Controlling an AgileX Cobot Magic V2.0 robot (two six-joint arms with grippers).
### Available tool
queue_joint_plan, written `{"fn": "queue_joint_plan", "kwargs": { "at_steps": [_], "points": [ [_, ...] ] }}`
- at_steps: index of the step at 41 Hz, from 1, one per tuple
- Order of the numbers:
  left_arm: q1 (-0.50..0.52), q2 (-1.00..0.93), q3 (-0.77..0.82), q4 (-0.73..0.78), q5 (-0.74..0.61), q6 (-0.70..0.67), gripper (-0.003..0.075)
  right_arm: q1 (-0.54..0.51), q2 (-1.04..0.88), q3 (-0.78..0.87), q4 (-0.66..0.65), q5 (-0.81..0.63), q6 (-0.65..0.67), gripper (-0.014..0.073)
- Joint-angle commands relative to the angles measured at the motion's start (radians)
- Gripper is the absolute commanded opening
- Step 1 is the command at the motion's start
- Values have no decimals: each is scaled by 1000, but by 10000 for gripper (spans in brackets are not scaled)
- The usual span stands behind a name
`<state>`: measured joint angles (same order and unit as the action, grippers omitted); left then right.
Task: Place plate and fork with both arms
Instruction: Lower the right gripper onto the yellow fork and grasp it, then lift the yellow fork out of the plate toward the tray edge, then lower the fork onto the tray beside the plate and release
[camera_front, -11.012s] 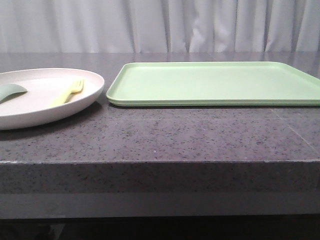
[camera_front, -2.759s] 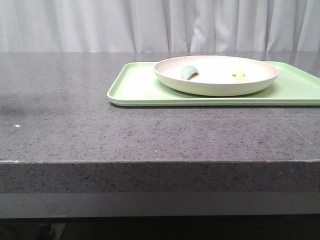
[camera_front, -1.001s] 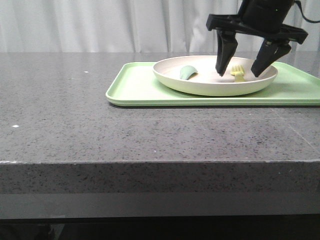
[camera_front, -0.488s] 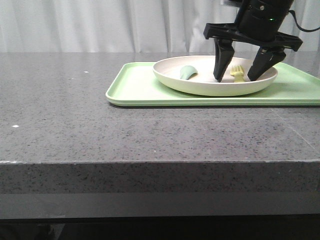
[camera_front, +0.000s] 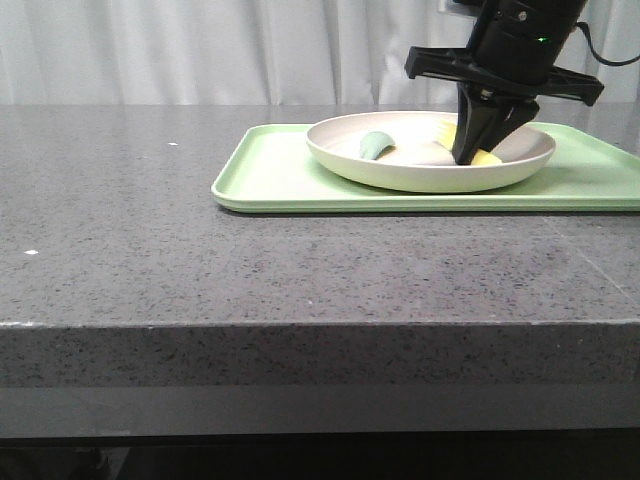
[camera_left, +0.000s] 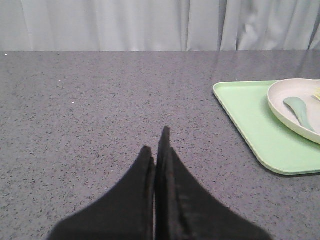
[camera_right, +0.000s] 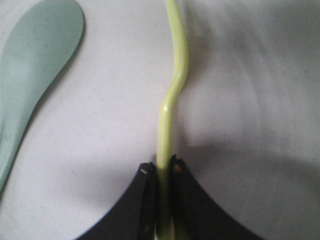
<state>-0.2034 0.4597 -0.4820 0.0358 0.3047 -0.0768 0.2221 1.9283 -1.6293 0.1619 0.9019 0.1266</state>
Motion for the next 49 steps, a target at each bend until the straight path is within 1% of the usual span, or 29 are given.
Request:
{"fn": "queue_joint_plan", "kwargs": {
  "at_steps": [1,8,12,21,28,41,44,47,49],
  "points": [
    [3,3,-26,2,-85,0,-18,-4,-47,-41,-2,-10,-2,-119],
    [3,3,-26,2,-85,0,-18,-10,-63,-96,-3,29,-2,-120],
    [3,3,-26,2,-85,0,-18,-33,-85,-124,-3,51,-2,-120],
    [3,3,-26,2,-85,0,-18,-146,-129,-130,-17,86,-7,-120],
    [3,3,-26,2,-85,0,-18,-211,-102,-125,-28,118,-57,-120],
    [3,3,-26,2,-85,0,-18,-222,-22,-117,-42,119,-61,-111],
    [3,3,-26,2,-85,0,-18,-222,-13,-117,-42,123,-61,-67],
    [3,3,-26,2,-85,0,-18,-222,-15,-117,-42,123,-61,7],
    [3,3,-26,2,-85,0,-18,-222,-19,-118,-42,123,-61,83]
  ]
}}
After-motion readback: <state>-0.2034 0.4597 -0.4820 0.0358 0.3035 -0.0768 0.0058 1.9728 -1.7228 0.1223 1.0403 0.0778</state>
